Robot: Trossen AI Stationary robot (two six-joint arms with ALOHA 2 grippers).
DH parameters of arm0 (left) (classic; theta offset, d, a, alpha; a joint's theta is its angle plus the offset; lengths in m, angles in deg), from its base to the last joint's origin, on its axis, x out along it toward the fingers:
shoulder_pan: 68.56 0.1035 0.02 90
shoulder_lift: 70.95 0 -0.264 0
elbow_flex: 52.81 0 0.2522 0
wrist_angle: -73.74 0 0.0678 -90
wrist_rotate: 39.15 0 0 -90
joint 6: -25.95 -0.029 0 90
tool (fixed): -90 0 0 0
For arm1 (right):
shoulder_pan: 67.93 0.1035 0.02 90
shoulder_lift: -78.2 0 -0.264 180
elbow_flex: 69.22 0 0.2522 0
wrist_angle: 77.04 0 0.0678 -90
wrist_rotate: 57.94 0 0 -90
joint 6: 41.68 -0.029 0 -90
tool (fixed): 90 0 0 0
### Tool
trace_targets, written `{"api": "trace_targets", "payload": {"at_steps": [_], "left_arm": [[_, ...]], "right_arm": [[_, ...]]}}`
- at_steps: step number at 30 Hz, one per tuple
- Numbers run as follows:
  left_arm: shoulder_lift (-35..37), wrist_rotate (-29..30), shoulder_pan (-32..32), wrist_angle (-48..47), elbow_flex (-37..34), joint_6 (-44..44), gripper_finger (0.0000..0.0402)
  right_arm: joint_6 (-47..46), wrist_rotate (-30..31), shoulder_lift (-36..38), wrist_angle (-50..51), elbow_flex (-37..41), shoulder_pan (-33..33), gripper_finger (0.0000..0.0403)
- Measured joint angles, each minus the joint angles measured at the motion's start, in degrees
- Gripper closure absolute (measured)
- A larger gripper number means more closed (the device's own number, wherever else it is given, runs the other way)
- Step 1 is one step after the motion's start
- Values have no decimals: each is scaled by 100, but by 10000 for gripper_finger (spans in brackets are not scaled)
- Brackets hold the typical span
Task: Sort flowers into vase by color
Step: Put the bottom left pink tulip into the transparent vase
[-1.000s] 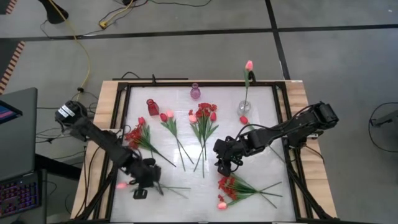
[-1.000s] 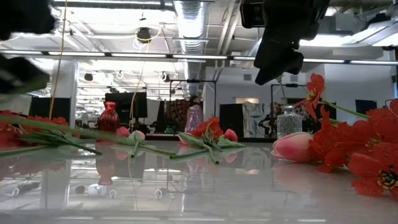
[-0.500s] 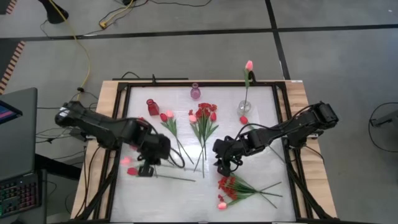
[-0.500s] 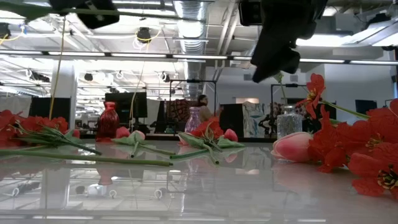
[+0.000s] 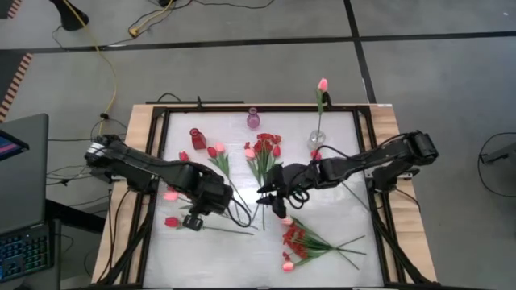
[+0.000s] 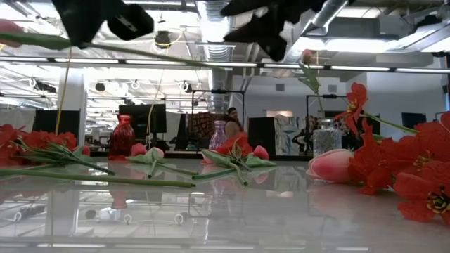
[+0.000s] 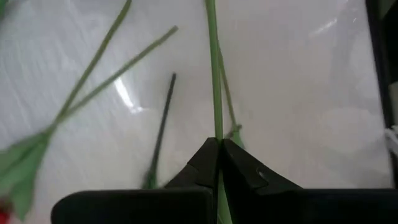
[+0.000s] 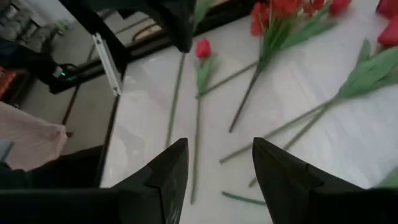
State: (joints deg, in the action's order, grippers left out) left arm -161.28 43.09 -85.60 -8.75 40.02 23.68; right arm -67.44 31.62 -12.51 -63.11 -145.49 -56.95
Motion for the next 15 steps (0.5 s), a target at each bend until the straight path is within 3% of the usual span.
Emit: {"api": "trace_targets", "payload": {"at_steps": [10,15], "left_arm": [[-419,242,-55,-20,483,-461,402],[-419,315,-59,-23,592,-468,402]], "right_arm": [[-76,-297,-759,-795,-2,-55,198],[-320,-737,-1080,-1402,1,-8,198]]}}
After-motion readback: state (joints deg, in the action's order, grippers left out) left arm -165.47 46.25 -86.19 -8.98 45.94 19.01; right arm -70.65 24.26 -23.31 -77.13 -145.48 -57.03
